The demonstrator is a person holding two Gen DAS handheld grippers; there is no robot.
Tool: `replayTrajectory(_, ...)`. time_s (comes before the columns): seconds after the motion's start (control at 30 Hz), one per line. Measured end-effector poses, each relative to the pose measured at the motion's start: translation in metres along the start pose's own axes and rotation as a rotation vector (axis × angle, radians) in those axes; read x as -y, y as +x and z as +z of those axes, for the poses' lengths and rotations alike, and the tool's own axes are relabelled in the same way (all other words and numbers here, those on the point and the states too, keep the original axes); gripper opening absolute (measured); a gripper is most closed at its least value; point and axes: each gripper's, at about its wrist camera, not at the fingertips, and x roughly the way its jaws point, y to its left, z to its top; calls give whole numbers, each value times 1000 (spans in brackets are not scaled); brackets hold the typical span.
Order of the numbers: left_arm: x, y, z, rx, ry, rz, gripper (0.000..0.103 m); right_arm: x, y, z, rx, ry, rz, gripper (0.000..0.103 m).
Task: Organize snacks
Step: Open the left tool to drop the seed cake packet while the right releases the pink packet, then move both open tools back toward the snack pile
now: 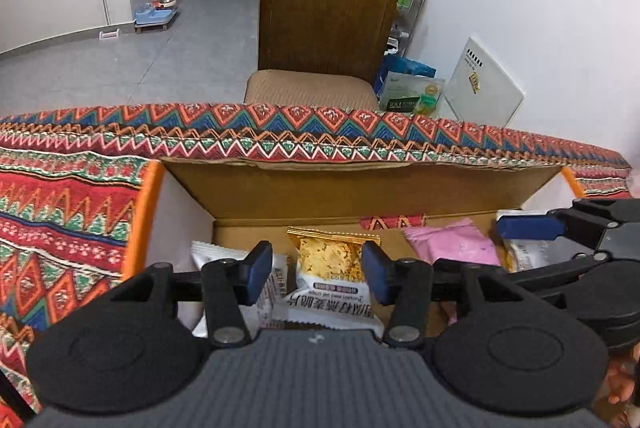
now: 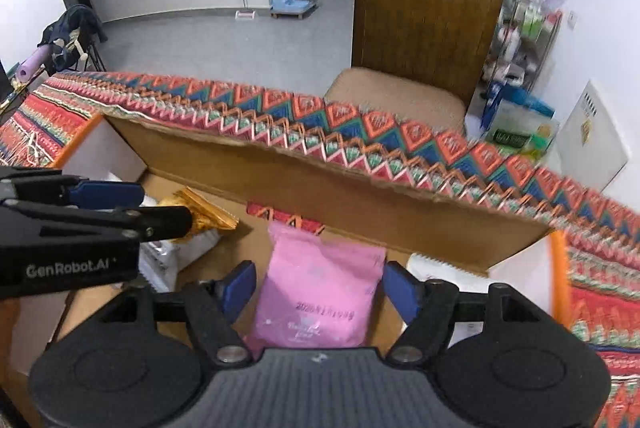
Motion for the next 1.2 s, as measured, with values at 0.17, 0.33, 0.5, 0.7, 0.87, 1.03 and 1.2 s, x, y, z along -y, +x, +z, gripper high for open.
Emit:
replayTrajectory(0.17, -1, -46, 3, 42, 7, 4, 60, -2, -41, 3, 42, -8, -5, 70)
replayTrajectory(0.33, 7, -105, 1, 102, 14, -5, 71, -2, -101, -1, 106, -16, -10, 70)
replayTrajectory(0.5, 27, -175, -5, 177, 56, 5, 82, -8, -170, -11, 181, -32, -30, 76)
replayTrajectory(0.7, 49, -262, -35, 274, 90, -4, 87, -18, -253, -37, 282, -48, -33, 77)
replayTrajectory(0.87, 61, -322, -79, 342, 81, -40, 92, -31, -314, -75, 354, -88, -35, 82)
replayTrajectory(1.03, 70, -372, -145, 413, 100, -36, 94, -49, -368, -136, 438, -141, -17, 87)
replayTrajectory(1.2, 81, -414, -222, 515, 123, -12, 99, -62, -407, -205, 502, -172, 8, 88)
